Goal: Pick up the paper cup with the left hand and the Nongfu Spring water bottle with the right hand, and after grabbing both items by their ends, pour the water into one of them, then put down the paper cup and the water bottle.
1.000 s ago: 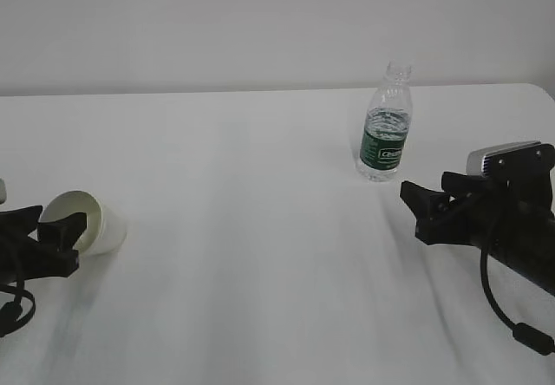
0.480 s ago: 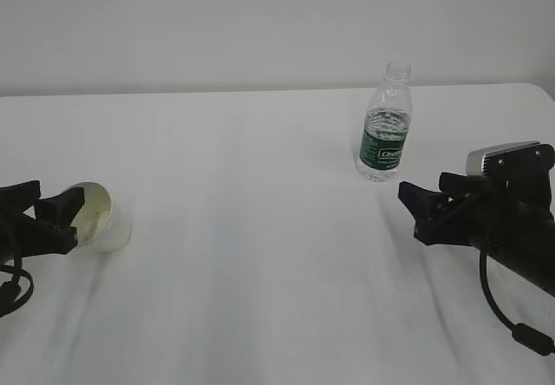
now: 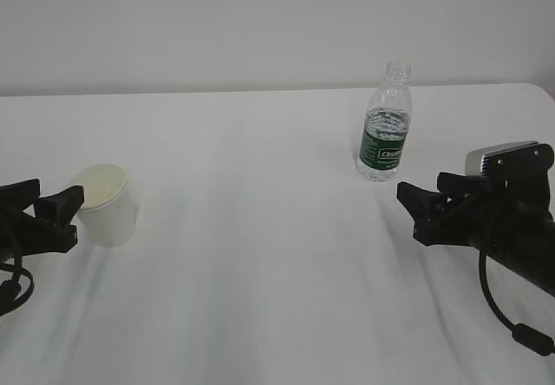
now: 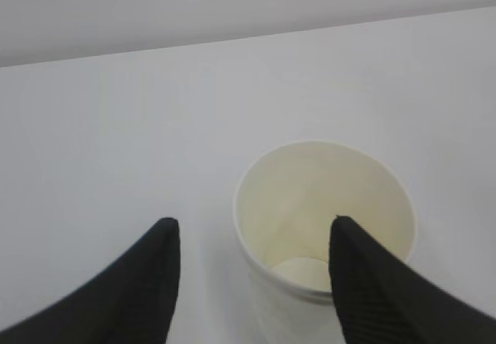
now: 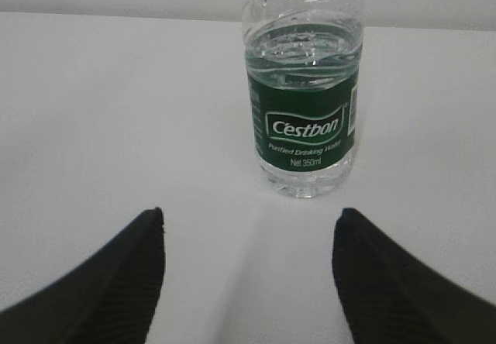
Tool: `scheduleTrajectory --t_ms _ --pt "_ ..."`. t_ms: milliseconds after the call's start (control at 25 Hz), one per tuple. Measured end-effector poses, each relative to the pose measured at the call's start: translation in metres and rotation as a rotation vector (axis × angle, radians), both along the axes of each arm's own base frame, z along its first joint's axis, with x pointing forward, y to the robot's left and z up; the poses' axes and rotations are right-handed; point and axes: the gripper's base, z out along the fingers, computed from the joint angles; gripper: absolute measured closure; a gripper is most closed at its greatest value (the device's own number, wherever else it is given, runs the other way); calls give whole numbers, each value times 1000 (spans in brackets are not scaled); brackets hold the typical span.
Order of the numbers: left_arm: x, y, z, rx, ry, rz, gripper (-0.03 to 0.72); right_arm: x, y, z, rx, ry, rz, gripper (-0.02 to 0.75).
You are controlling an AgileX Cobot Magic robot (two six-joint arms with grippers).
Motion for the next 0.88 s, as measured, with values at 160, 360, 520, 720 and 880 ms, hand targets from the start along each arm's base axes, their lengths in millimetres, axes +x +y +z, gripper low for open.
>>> scheduleTrajectory --t_ms 160,360,520,720,880 --pt "0 0 2 -1 -6 0 257 0 0 0 0 0 2 219" --pt "0 -2 9 -1 -35 -27 258 0 0 0 0 0 2 220" --pt "-1 -2 12 -3 -49 -29 259 0 0 0 0 0 2 220" --pt "-1 -2 16 -5 -64 -29 259 -1 1 0 -2 0 17 220" --pt "-1 -2 21 -8 -85 -29 258 -1 1 0 -2 0 19 220"
